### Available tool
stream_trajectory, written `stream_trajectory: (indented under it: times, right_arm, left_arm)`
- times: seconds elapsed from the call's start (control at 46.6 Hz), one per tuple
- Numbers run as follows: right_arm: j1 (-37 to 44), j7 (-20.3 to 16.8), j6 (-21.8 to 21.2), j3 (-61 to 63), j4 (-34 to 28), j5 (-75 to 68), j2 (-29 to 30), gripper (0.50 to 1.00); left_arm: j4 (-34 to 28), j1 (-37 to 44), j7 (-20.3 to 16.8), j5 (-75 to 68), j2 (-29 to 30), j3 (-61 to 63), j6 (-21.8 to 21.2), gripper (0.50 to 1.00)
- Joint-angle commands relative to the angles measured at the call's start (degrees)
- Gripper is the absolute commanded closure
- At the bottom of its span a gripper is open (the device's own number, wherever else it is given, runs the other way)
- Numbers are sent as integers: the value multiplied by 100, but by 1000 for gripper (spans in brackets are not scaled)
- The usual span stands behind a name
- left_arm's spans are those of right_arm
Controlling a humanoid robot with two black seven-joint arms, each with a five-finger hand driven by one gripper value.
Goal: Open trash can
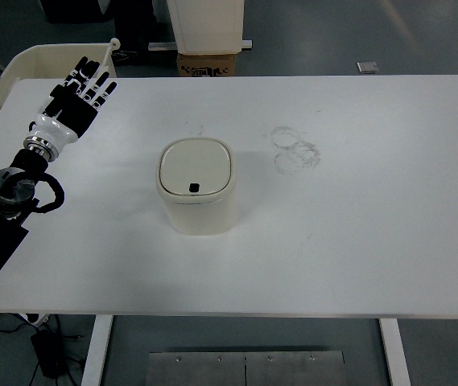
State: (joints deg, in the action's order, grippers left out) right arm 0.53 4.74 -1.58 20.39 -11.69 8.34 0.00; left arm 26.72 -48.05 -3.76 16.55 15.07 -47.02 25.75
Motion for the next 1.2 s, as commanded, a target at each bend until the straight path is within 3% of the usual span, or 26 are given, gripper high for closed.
stream_trajectory:
  times: [0.0, 1.18]
  right_arm:
    - [0, 0, 0, 0, 0, 1, 0, 507]
    - [0, 0, 0, 0, 0, 1, 0, 507]
  left_arm:
    - [0, 15, -11, -3, -4, 0, 9, 500]
    - [61, -117, -90, -29, 49, 17, -105, 500]
